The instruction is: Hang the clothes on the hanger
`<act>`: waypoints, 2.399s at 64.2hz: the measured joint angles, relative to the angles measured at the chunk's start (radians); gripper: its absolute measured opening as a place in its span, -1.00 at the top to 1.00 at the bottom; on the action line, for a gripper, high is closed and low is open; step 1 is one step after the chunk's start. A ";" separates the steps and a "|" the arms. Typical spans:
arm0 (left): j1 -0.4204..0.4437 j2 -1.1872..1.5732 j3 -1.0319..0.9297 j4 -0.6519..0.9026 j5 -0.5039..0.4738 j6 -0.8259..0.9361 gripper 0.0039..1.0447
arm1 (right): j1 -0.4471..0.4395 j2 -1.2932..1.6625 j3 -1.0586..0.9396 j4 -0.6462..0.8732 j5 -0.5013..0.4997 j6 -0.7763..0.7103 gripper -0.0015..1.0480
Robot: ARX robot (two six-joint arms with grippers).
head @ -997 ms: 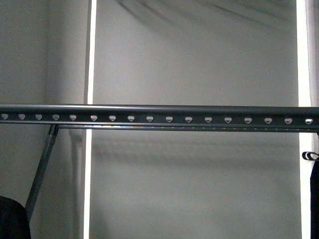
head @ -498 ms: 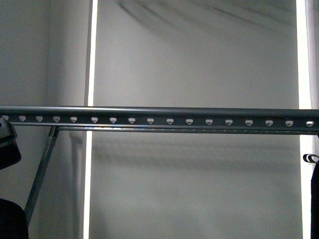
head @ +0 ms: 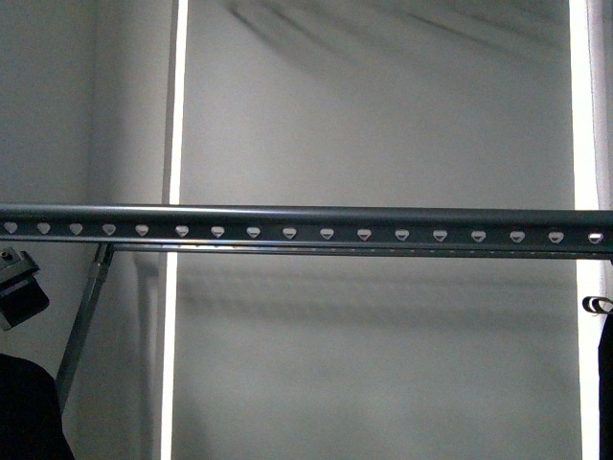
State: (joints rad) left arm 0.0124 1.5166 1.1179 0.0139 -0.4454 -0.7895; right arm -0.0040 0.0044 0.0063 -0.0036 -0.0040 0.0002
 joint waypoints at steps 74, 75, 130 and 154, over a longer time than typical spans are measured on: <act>0.103 -0.349 -0.387 -0.213 0.692 0.476 0.93 | 0.000 0.000 0.000 0.000 0.000 0.000 -0.86; 0.103 -0.356 -0.396 -0.218 0.704 0.485 0.93 | 0.000 0.000 0.000 0.000 0.000 0.000 -0.86; -0.202 -0.119 -0.038 -0.015 1.043 2.219 0.93 | 0.000 0.000 0.000 0.000 0.000 0.000 -0.86; -0.307 -0.089 -0.021 0.008 1.028 2.483 0.93 | 0.000 0.000 0.000 0.000 0.000 0.000 -0.86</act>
State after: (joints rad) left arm -0.2947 1.4281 1.0969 0.0219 0.5831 1.6932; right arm -0.0040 0.0044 0.0063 -0.0036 -0.0036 0.0002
